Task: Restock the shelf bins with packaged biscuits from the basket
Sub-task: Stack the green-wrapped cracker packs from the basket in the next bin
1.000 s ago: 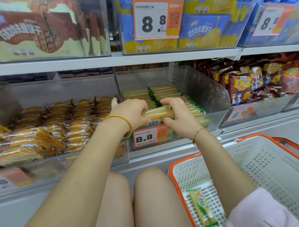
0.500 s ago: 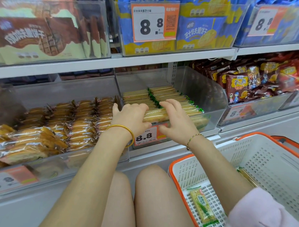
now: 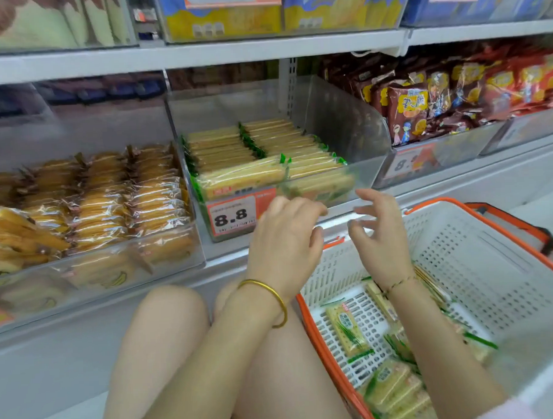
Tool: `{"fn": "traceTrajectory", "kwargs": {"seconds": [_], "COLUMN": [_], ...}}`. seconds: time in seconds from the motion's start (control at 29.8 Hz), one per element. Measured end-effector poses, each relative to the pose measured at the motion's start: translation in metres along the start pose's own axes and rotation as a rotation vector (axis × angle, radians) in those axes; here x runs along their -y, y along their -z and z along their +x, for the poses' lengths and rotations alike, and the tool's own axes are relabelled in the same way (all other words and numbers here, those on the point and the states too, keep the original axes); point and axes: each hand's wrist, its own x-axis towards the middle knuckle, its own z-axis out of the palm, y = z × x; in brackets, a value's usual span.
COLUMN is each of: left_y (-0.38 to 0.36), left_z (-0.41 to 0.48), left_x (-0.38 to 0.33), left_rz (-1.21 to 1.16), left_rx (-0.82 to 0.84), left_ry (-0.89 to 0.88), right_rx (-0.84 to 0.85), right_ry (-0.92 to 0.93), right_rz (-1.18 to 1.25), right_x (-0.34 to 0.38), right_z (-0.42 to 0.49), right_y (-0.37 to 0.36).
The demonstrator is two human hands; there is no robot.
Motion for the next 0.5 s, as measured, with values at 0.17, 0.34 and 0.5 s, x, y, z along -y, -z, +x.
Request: {"fn": "traceTrajectory", "kwargs": {"seconds": [0.17,0.34,0.5], "left_y": [-0.083,-0.121,-0.134], "left_z": [0.0,0.013,0.015], "left_x": [-0.003,0.011,0.023], "left_rz": [-0.145,-0.181,-0.17], "left_rx": [0.408,0.564,0.625], "left_ry": [0.11,0.273,0.3], "right_rx": [0.264,0.607,0.725], "right_ry": [-0.444,-0.691,-0.95], "right_rz": [-0.399,-0.55,-0.673], "right_x": [-0.093,-0.152,-0.201], "right_z": [-0.038,-0.057,-0.097], "right_y": [0.022,-0.01,-0.064]}}
